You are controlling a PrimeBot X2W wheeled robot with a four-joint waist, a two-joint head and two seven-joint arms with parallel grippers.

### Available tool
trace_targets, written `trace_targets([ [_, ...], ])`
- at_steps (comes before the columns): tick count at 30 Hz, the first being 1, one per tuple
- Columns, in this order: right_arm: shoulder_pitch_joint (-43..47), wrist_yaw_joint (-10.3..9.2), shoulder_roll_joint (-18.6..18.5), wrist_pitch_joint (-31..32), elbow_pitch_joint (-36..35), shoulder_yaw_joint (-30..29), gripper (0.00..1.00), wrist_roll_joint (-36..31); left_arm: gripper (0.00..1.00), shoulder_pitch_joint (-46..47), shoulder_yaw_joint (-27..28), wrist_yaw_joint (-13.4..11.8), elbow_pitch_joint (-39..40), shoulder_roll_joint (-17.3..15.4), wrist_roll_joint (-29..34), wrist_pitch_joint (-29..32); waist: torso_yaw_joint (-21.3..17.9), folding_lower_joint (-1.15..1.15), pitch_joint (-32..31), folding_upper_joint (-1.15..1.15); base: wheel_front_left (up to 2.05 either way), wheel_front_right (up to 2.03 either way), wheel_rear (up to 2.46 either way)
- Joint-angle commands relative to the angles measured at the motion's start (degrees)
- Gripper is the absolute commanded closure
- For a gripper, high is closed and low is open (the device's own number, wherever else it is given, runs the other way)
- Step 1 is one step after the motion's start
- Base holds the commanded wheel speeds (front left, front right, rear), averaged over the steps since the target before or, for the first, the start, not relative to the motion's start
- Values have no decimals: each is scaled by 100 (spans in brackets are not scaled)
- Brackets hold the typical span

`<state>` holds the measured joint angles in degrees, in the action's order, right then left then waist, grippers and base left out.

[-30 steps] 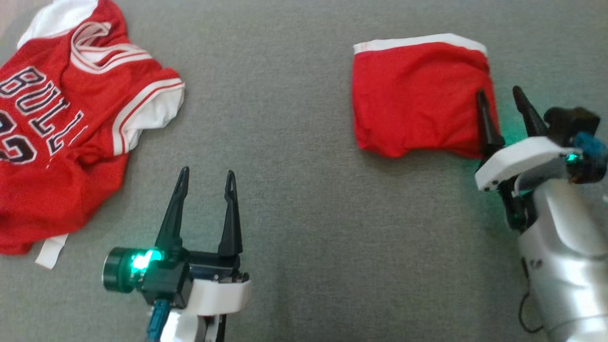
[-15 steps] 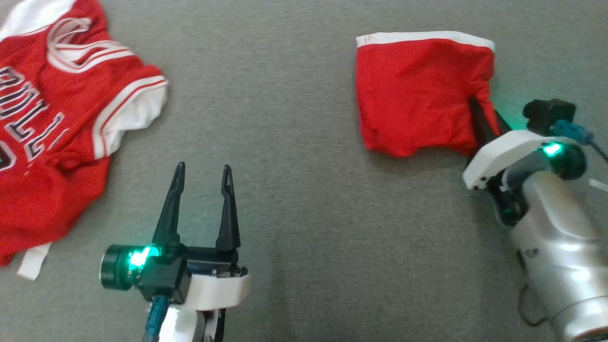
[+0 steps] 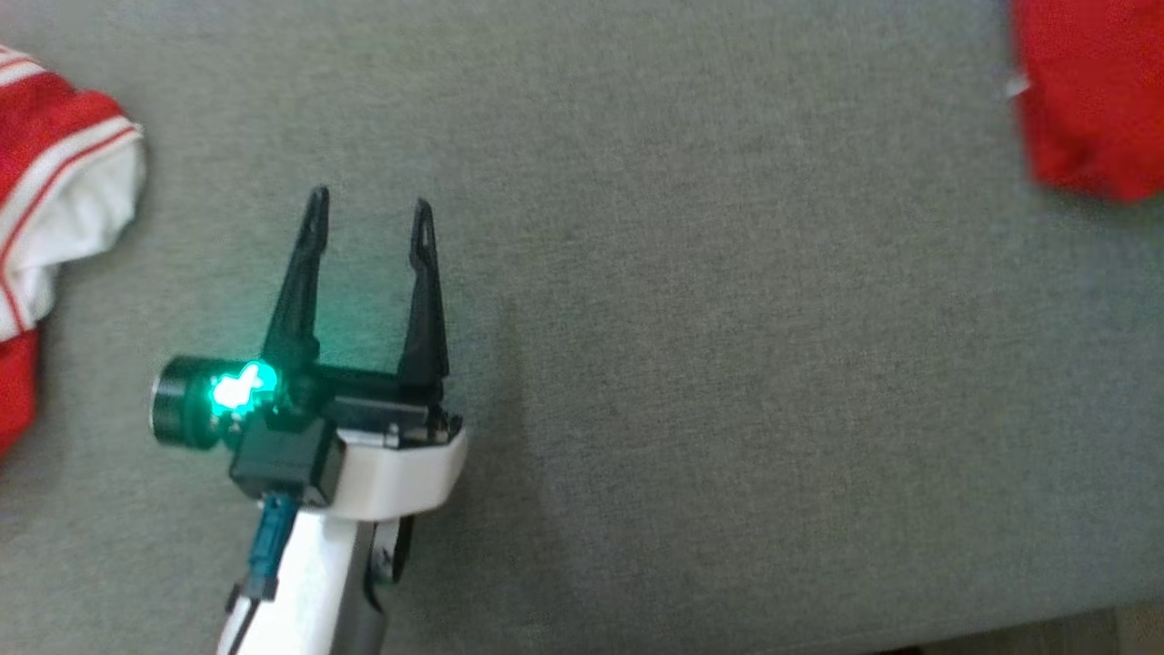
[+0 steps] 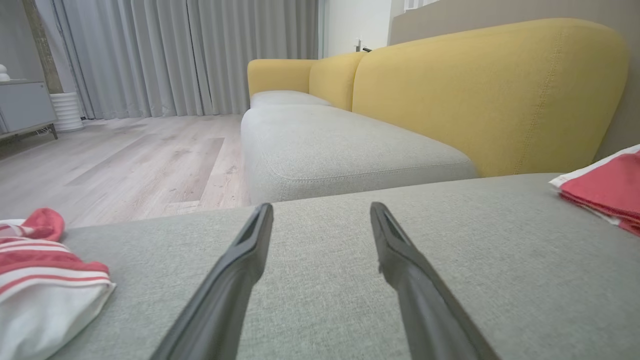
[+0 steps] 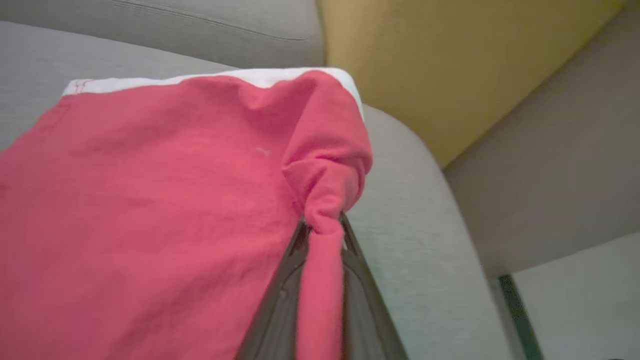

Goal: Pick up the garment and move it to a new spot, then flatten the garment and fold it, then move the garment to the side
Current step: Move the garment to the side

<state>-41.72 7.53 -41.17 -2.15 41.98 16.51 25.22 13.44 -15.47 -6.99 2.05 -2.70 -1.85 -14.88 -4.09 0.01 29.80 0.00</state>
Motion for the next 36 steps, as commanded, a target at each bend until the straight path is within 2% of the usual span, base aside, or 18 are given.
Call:
trace_targets([
  [1, -92, -4, -418, -181, -32, -189, 100, -89, 0, 148, 195, 44, 218, -18, 70, -12, -124, -1, 376, 0, 0, 0, 0],
  [4, -257, -4, -590, -356, 72, -427, 100, -328, 0, 254, 205, 81, 235, -19, 92, -12, -114, -1, 514, 0, 0, 0, 0],
  [5, -306, -4, -618, -391, 97, -465, 91, -451, 0, 280, 212, 93, 230, -25, 98, -12, -112, -1, 544, 0, 0, 0, 0],
  [6, -357, -4, -620, -428, 119, -510, 66, -557, 0, 299, 219, 103, 221, -29, 102, -12, -109, -1, 559, 0, 0, 0, 0],
  [7, -415, -4, -605, -473, 150, -584, 21, -654, 0, 315, 223, 109, 213, -30, 106, -12, -103, -1, 574, 0, 0, 0, 0],
  [8, -461, -4, -593, -521, 179, -640, 0, -790, 0, 329, 223, 112, 203, -30, 110, -12, -94, -1, 583, 0, 0, 0, 0],
  [13, -556, -4, -383, -845, 340, -1139, 0, -1629, 0, 364, 195, 92, 155, -27, 89, -12, 31, -1, 458, 0, 0, 0, 0],
  [14, -556, -4, -383, -845, 340, -1139, 0, -1629, 0, 364, 195, 92, 155, -27, 89, -12, 31, -1, 458, 0, 0, 0, 0],
  [17, -462, -4, 65, -1005, 290, -1512, 0, -1986, 0, 319, 177, 61, 120, -25, 65, -12, 125, -1, 229, 0, 0, 0, 0],
  [20, -215, -4, 729, -1114, 36, -1713, 0, -2130, 0, 184, 191, 6, 65, -24, 37, -12, 200, -1, -98, 0, 0, 0, 0],
  [26, 795, -4, 2067, -1253, -673, -1210, 0, -1977, 0, -261, 238, -124, -167, -21, -70, -12, 405, -1, -985, 0, 0, 0, 0],
  [32, 1735, -4, 2906, -1282, -1405, -553, 0, -1527, 0, -709, 235, -137, -357, -19, -375, -12, 623, -1, -1772, 0, 0, 0, 0],
  [36, 2441, -4, 3351, -1283, -1873, -458, 0, -1431, 0, -956, 202, -147, -406, -19, -485, -12, 771, -1, -2155, 0, 0, 0, 0],
])
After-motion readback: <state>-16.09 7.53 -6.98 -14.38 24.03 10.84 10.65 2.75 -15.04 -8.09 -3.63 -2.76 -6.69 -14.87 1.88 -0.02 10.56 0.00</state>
